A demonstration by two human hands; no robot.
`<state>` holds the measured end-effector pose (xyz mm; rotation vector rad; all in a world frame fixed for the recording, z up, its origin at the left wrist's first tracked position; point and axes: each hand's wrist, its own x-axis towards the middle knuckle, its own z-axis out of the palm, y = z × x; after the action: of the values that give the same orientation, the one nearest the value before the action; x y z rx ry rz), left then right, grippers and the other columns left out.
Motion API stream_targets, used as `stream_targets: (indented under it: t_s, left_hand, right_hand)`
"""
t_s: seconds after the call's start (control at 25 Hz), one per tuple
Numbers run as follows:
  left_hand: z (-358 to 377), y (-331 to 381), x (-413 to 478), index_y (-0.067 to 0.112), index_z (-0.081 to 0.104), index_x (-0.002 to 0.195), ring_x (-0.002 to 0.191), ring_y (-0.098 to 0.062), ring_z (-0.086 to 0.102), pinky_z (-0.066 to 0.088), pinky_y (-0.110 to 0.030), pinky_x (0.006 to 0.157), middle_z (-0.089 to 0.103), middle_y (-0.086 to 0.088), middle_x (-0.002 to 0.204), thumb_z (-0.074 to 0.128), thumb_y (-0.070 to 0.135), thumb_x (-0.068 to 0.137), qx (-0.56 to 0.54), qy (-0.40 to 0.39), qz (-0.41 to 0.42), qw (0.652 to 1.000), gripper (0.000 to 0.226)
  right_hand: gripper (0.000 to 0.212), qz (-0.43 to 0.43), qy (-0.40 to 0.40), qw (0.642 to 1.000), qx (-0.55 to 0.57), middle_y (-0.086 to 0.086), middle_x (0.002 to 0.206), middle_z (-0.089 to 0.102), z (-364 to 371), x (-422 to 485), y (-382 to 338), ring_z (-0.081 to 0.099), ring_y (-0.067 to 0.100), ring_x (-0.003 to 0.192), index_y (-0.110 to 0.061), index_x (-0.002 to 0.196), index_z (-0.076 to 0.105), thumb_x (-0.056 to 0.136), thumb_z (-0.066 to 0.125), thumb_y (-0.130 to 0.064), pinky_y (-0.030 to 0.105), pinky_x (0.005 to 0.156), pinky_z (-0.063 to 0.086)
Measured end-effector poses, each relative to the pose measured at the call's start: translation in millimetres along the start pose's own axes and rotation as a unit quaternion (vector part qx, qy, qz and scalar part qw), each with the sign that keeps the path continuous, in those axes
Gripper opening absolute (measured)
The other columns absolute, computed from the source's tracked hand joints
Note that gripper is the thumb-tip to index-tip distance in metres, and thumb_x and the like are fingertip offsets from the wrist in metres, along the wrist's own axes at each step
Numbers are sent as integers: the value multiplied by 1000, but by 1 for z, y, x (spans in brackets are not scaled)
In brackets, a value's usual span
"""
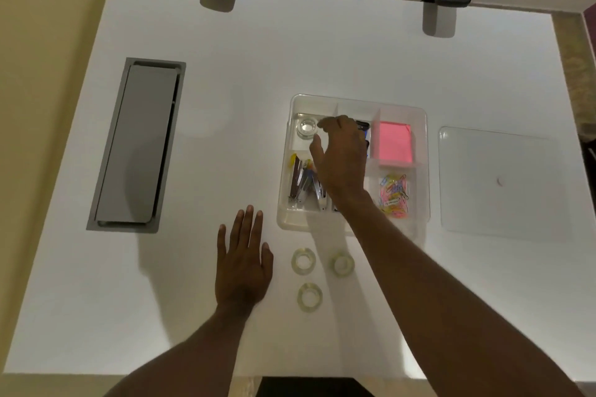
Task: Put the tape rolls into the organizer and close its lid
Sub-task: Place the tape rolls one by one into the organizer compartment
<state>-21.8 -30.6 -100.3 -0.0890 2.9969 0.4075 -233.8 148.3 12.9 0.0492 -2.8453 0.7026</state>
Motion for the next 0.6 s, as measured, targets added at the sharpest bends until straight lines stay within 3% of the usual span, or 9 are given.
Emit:
stream_targets:
  t_s: [0.12,0.28,0.44,0.6]
  left_hand:
    - [-2,1,-1,22,14,171,168,-19,9,13,-54,136,13,-2,180,33,37,106,4,11,3,1000,69]
    - [-5,2,-1,22,16,171,168,-20,12,12,-53,136,16,-2,180,32,37,106,5,14,3,1000,68]
    - [-5,2,-1,23,15,171,168,-19,11,13,-54,136,15,-2,180,30,39,107,-1,11,-1,1000,67]
    - [-7,3,-1,23,16,170,168,-19,11,14,-54,136,15,-2,180,30,38,107,-3,12,0,1000,67]
  right_hand:
    - [15,24,24,994,99,0,105,64,-21,-69,12,59,16,100,-18,106,65,91,62,-16,27,87,50]
    - [18,30,-35,993,107,-2,107,62,-36,-165,43,59,15,102,-20,109,62,92,61,-22,35,85,56]
    - [57,91,-173,980,40,-7,134,55,-38,-230,70,50,12,123,-28,136,51,86,67,-50,29,103,49]
    - [62,96,-217,971,25,-3,137,52,-33,-241,76,51,18,122,-26,138,50,82,75,-38,36,103,51]
